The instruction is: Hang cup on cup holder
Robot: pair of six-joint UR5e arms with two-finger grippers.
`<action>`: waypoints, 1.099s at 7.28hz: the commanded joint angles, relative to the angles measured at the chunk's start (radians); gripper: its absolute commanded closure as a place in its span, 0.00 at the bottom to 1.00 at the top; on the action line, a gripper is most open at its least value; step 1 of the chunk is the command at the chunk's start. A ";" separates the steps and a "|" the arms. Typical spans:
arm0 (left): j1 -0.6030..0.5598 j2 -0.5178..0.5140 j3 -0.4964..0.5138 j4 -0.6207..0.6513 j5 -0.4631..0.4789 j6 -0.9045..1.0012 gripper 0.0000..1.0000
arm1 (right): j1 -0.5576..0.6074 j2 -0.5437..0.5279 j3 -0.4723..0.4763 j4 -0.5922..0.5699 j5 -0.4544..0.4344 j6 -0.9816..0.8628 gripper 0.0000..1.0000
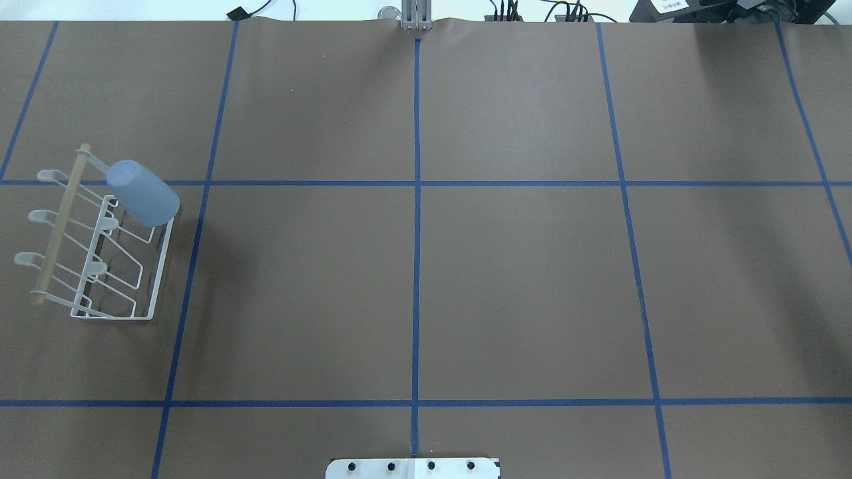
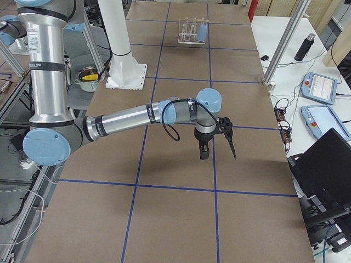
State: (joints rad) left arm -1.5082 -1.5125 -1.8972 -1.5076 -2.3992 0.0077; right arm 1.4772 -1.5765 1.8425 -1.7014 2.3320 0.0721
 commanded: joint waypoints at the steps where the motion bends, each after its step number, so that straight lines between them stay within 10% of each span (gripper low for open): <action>1: 0.000 -0.003 0.004 0.000 0.000 0.000 0.01 | 0.014 -0.010 0.004 -0.001 -0.002 0.000 0.00; 8: 0.000 0.000 -0.002 0.000 0.002 -0.002 0.02 | 0.012 0.079 -0.090 -0.007 -0.123 -0.101 0.00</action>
State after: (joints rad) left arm -1.5072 -1.5111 -1.8992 -1.5079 -2.3978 0.0068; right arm 1.4982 -1.5495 1.8148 -1.7075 2.2541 -0.0179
